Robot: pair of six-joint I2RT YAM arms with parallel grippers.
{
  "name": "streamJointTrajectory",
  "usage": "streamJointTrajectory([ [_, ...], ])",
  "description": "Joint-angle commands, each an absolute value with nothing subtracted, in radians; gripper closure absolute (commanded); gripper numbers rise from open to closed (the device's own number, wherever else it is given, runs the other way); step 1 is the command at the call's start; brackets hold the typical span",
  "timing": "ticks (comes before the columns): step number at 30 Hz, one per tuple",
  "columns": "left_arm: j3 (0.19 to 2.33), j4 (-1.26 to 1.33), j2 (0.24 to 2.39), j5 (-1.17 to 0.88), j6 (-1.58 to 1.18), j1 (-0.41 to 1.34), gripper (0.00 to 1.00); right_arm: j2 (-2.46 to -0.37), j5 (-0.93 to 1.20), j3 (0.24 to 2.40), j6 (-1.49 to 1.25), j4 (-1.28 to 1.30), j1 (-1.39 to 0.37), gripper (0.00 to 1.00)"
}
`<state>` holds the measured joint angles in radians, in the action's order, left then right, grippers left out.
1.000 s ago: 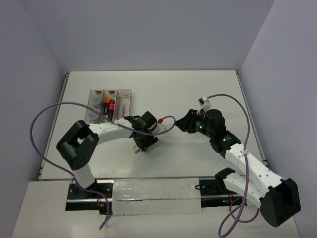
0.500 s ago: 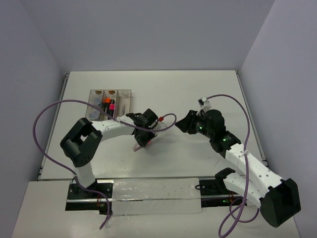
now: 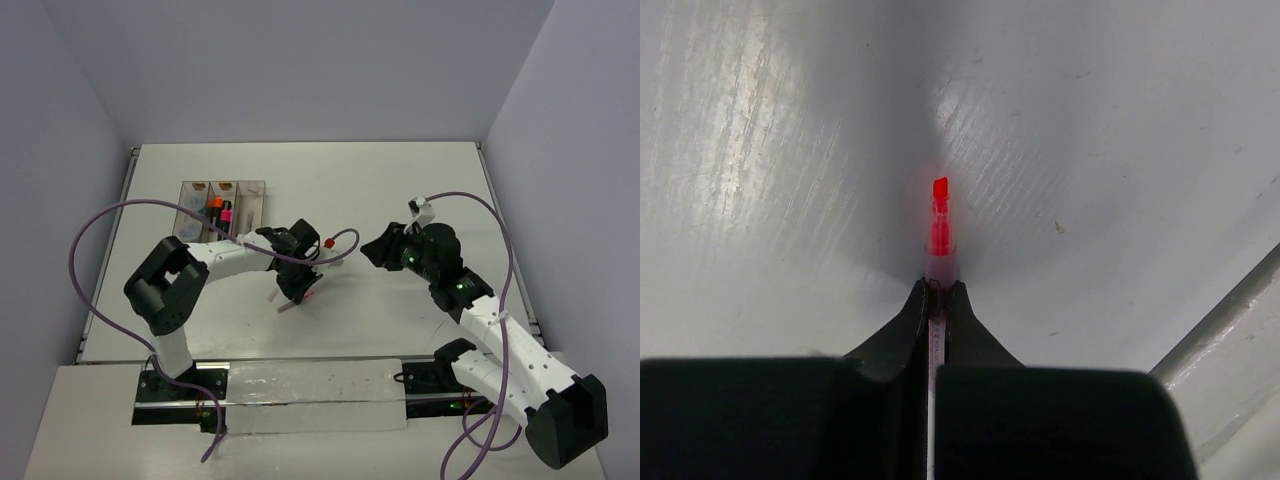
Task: Sort the stationery into containers
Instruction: Pick up the pen from the center of the board.
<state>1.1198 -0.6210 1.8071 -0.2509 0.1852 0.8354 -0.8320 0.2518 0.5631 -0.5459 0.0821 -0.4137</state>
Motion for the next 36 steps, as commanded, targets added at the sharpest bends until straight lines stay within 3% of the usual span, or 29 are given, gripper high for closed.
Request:
streamJointTrajectory([
  [1, 1.123, -0.647, 1.871, -0.308, 0.186, 0.839, 0.83, -0.806, 0.233, 0.615, -0.525, 0.092, -0.404, 0.57],
  [2, 1.127, -0.650, 1.879, -0.317, 0.187, 0.839, 0.70, -0.803, 0.231, 0.615, -0.525, 0.095, -0.405, 0.57],
  [5, 1.120, -0.654, 1.887, -0.299, 0.186, 0.841, 0.57, -0.791, 0.224, 0.615, -0.521, 0.100, -0.400, 0.57],
  [6, 1.107, -0.649, 1.887, -0.282, 0.186, 0.844, 0.57, -0.789, 0.222, 0.617, -0.519, 0.103, -0.400, 0.57],
  [8, 1.090, -0.638, 1.892, -0.236, 0.187, 0.853, 0.59, -0.782, 0.219, 0.617, -0.515, 0.107, -0.396, 0.57],
  [12, 1.081, -0.639, 1.918, -0.188, 0.178, 0.864, 0.78, -0.774, 0.215, 0.620, -0.511, 0.110, -0.391, 0.57],
  [16, 1.092, -0.653, 1.958, -0.154, 0.172, 0.874, 0.84, -0.760, 0.211, 0.619, -0.510, 0.117, -0.388, 0.57],
  [25, 1.054, -0.661, 1.995, -0.102, 0.171, 0.928, 0.71, -0.726, 0.195, 0.621, -0.495, 0.139, -0.377, 0.57],
  [29, 1.074, -0.681, 2.034, -0.089, 0.159, 0.937, 0.70, -0.718, 0.192, 0.630, -0.489, 0.152, -0.373, 0.57],
  [33, 1.068, -0.673, 2.045, -0.089, 0.158, 0.943, 0.77, -0.709, 0.184, 0.634, -0.483, 0.155, -0.368, 0.57],
  [36, 1.069, -0.673, 2.064, -0.091, 0.161, 0.943, 0.96, -0.710, 0.184, 0.635, -0.479, 0.156, -0.363, 0.57],
])
